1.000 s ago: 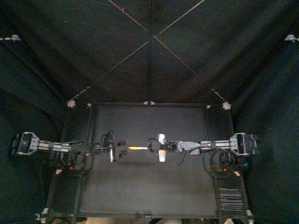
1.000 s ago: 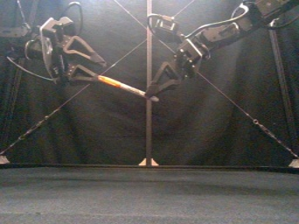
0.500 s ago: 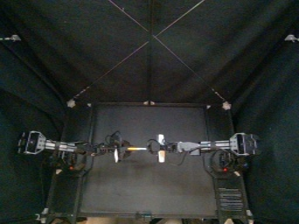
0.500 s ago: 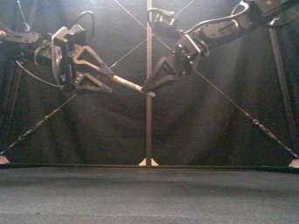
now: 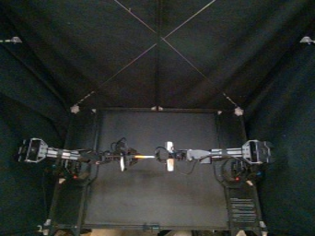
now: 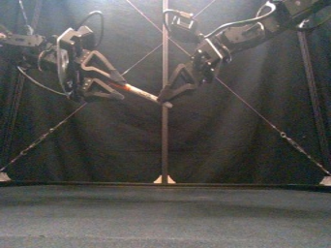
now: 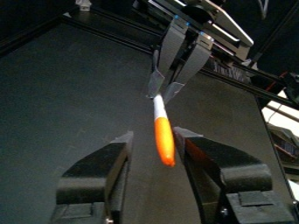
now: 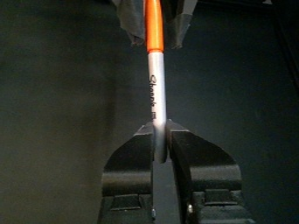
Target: Uncap the pen
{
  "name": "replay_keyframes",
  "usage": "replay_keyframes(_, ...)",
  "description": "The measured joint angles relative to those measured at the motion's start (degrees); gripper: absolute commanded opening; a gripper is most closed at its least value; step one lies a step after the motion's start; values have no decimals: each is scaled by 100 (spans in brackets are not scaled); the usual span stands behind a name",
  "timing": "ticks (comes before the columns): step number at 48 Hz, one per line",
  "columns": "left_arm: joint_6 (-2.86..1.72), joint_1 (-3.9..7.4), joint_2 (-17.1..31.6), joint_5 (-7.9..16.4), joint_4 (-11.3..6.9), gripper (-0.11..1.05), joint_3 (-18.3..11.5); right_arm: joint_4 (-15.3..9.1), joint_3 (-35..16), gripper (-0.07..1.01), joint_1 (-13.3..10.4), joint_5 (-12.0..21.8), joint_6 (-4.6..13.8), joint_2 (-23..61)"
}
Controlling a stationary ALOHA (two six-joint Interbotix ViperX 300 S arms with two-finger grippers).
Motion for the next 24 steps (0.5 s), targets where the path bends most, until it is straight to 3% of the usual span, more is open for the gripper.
replay_keyframes(12, 0, 0, -18, 0, 0, 39, 0, 0, 9, 42, -9, 0, 0, 0)
replay_keyframes(24, 18, -26, -176, -9, 53, 37, 70, 0, 202, 42, -9, -62, 0, -158)
